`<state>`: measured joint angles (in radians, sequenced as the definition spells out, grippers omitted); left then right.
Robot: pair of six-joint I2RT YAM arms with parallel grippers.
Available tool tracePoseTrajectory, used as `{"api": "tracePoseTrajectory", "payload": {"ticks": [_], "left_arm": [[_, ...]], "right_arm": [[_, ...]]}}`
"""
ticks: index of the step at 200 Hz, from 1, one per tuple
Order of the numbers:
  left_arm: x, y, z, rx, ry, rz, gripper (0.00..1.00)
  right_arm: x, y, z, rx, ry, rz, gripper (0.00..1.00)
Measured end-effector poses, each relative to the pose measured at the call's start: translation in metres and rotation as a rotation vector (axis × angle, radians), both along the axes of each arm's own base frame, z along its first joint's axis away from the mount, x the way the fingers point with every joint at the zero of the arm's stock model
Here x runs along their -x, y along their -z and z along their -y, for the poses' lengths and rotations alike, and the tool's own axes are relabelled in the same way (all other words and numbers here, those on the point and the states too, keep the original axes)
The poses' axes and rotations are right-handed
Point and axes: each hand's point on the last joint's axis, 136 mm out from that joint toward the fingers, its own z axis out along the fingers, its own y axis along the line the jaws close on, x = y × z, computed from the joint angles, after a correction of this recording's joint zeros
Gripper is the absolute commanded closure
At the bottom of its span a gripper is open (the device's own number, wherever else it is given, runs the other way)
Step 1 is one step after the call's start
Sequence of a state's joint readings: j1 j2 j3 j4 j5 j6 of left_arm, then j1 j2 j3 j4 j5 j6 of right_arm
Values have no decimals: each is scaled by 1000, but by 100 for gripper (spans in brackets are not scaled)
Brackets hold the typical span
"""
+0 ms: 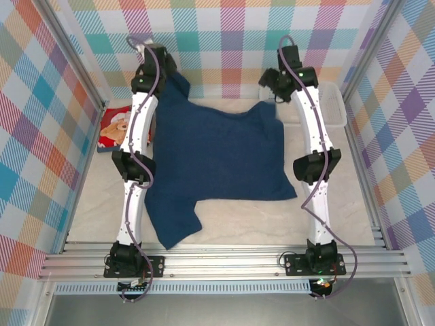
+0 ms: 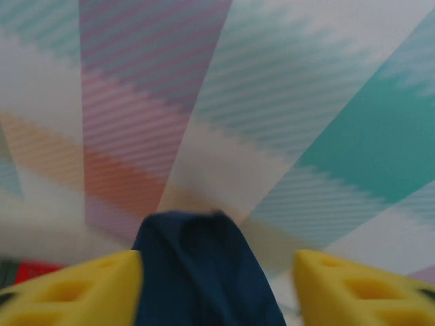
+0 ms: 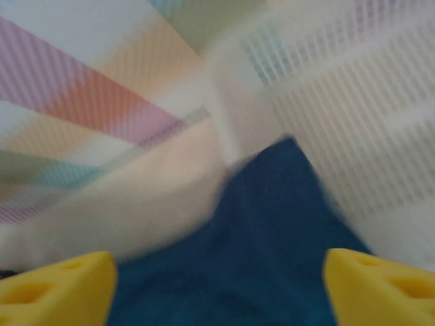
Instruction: Fold and stack the t-shirts
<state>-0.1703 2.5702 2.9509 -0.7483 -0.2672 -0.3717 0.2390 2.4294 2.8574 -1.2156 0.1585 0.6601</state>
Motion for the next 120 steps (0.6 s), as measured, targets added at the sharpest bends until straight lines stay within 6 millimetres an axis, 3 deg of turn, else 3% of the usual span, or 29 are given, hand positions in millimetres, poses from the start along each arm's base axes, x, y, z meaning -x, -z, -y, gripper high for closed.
{"api": "tracePoseTrajectory", "payload": {"ticks": [17,29,40,58,74,87,104,120], "left_arm": [[17,36,4,-15,8,-151,19],[36,43,10,-12,13,-222,21],[58,37,18,9,20,-257,26],[102,17,25,46,24,-274,31],[148,-6,24,99,14,-255,35],[183,-14,22,147,14,-240,40],[225,-3,17,199,12,-263,44],[257,30,16,227,4,-341,48]], "right_arm": [[22,28,-3,32,-13,-125,17],[45,36,-10,52,-42,-172,22],[69,35,-17,62,-75,-183,27],[109,18,-27,40,-118,-146,27],[131,-1,-29,6,-142,-77,29],[145,-5,-23,-14,-141,-40,32],[168,14,-17,-28,-140,-53,33],[188,46,-11,-26,-138,-119,36]]}}
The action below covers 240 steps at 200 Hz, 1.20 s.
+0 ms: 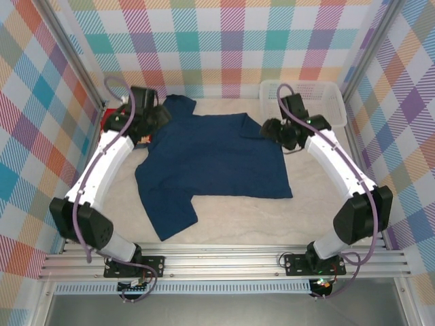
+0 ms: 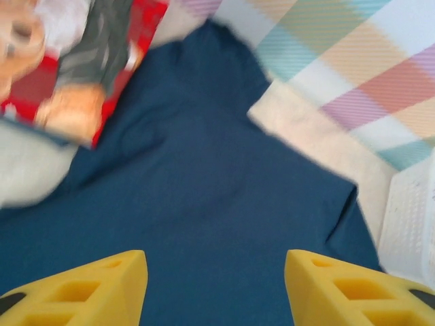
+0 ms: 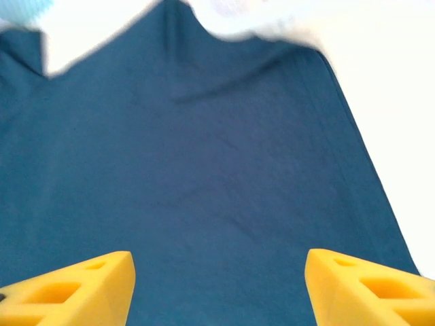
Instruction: Fold and stack the t-shirts
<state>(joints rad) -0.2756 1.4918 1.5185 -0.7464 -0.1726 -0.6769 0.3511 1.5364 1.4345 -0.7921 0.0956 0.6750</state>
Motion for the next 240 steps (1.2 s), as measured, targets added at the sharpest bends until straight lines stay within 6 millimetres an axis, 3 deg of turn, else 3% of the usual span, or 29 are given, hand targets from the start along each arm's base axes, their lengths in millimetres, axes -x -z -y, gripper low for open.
{"api": "tracePoseTrajectory", "payload": {"ticks": [29,44,62,87,108,123,166,192,213,240], "left_arm": [[52,94,9,17,16,-227,50],[74,131,12,29,19,-328,51],[86,157,15,45,10,-400,51],[74,175,30,88,1,-414,53],[68,194,42,124,-12,-426,53],[69,206,45,134,-22,-438,54],[74,232,37,101,-56,-493,55],[91,249,13,75,-112,-545,56],[95,246,-10,74,-173,-531,57],[105,246,-33,76,-217,-530,52]], "right_arm": [[36,66,7,34,6,-164,40],[45,81,6,52,6,-204,40],[33,87,-6,54,-4,-197,38],[-14,95,-29,62,11,-158,39],[-65,102,-45,66,44,-87,50],[-95,107,-50,78,71,-37,54],[-181,108,-58,112,127,92,56],[-202,117,-36,148,184,90,57],[-214,121,-12,175,229,79,57],[-225,114,-2,177,215,92,55]]}}
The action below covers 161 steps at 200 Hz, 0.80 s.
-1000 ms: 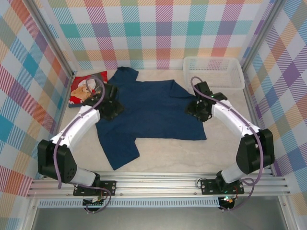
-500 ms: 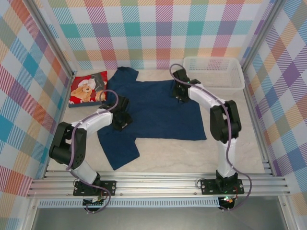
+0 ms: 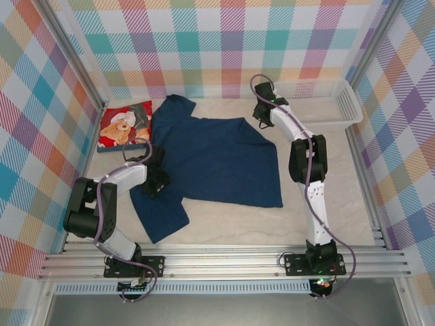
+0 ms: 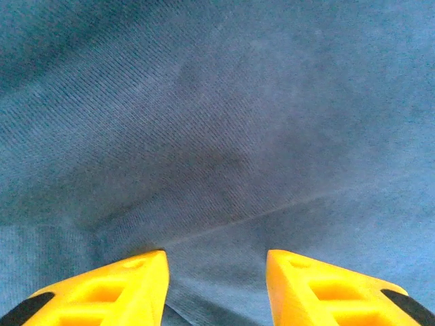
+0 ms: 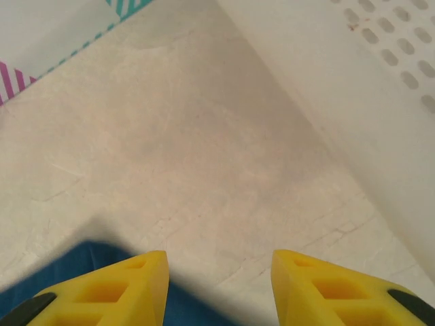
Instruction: Fold and stack the t-shirts
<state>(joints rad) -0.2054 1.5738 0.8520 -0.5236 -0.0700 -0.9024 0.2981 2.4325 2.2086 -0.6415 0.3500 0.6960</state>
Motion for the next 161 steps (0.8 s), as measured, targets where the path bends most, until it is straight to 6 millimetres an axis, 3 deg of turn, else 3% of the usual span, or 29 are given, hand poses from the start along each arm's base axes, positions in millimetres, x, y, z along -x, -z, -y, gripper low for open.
{"api": "tracePoseTrajectory", "payload": {"ticks": [13,32,50,78,98,118,139,161], "left_arm": [[-1,-4,-1,1,18,11,48],[-10,-14,6,25,59,33,44],[-27,-33,18,51,98,79,42],[-51,-69,30,55,133,160,43],[-54,-84,16,-1,117,155,44],[-50,-85,-10,-59,83,121,45],[-41,-74,-36,-103,50,47,48],[-34,-58,-49,-114,48,-20,50]], "right_arm": [[-1,-4,-7,3,-34,9,52],[10,-5,-33,6,-105,5,50],[40,-5,-62,11,-177,-27,50],[96,-19,-88,-21,-241,-63,50],[133,-34,-83,-68,-230,-78,52],[172,-39,-70,-101,-204,-109,52],[213,-20,-57,-120,-178,-190,53],[247,17,-46,-114,-169,-309,54]]}}
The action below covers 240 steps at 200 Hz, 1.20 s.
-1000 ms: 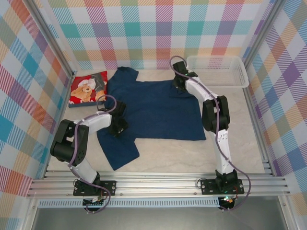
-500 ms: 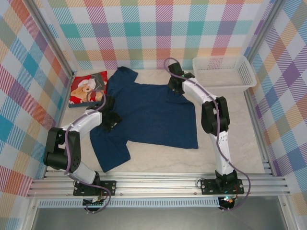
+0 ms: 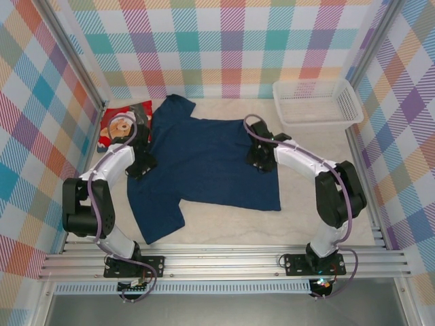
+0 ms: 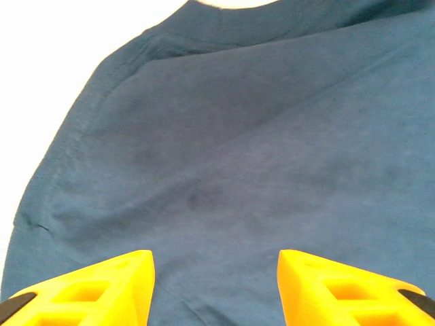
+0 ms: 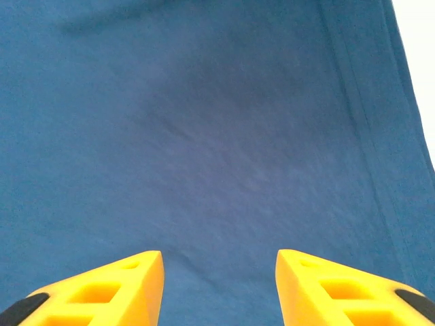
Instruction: Fold and stack the t-shirts
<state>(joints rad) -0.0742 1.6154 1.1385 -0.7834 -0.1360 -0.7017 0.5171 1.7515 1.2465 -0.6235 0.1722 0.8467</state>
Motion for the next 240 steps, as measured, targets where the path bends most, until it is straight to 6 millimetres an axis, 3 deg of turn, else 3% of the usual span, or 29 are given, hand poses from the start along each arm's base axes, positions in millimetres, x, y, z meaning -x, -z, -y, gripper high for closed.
{"api": "tracePoseTrajectory", "payload": {"ticks": [25,53,101,125,147,182,199,240], "left_arm": [[10,20,5,17,30,-68,50],[13,25,27,32,93,-77,50],[-16,5,97,71,222,14,50],[-36,7,130,121,227,48,50],[-42,19,153,165,225,47,50],[-42,33,172,209,217,26,51],[-44,39,177,221,214,20,51],[-44,43,180,223,209,18,52]], "right_arm": [[19,25,8,15,5,-86,55],[6,20,7,27,-9,-55,55],[-93,-21,-30,42,-128,154,60],[-139,-19,-46,70,-205,209,55],[-163,-3,-57,97,-270,220,53],[-177,25,-63,139,-334,186,53],[-182,35,-66,151,-346,168,58],[-183,45,-60,198,-342,122,61]]}}
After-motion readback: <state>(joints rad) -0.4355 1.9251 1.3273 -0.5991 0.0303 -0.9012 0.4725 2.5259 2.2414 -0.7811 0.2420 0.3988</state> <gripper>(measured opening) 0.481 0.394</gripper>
